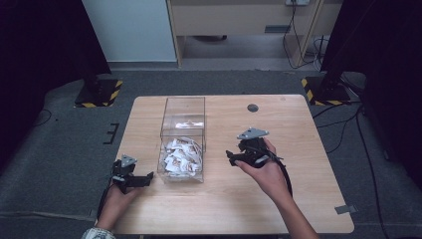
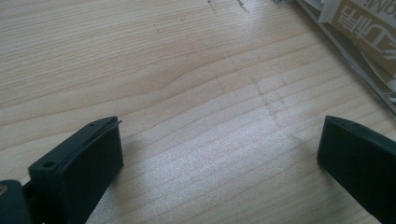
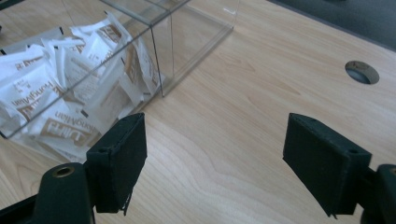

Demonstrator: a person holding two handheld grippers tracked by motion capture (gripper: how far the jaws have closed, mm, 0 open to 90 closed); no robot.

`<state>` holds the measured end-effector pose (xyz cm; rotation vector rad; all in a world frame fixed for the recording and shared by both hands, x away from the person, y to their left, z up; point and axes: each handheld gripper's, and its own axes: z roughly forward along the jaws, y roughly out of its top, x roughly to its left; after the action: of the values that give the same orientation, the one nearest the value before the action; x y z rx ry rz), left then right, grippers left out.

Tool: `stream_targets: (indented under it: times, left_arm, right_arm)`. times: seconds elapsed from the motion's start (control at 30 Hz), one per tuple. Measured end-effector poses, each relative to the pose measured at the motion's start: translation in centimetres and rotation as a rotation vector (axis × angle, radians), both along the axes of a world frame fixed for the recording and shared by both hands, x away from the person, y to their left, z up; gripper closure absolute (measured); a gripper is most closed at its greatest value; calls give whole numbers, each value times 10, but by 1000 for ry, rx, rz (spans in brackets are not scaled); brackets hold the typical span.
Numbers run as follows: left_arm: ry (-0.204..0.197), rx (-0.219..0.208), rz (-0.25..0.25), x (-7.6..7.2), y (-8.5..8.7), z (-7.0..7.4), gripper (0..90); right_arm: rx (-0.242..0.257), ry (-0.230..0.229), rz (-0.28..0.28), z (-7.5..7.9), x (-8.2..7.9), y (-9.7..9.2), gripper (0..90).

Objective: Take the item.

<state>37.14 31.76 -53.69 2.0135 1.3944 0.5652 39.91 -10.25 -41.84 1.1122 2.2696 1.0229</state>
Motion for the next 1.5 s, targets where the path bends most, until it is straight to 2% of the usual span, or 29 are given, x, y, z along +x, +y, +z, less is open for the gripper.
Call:
stream_targets:
  times: [0.5,1.17,1.5]
  left_arm:
    - [0,1,-3,0,0,0,0]
    - [1,1,-3,1,0,0,0]
    - [0,1,-1,1,0,0,0]
  right_arm:
    - [21,-5,6,19,14,24,251]
    - [16,-9,38,24,21,45,297]
    - [-13,-12,82,24,22,60,346]
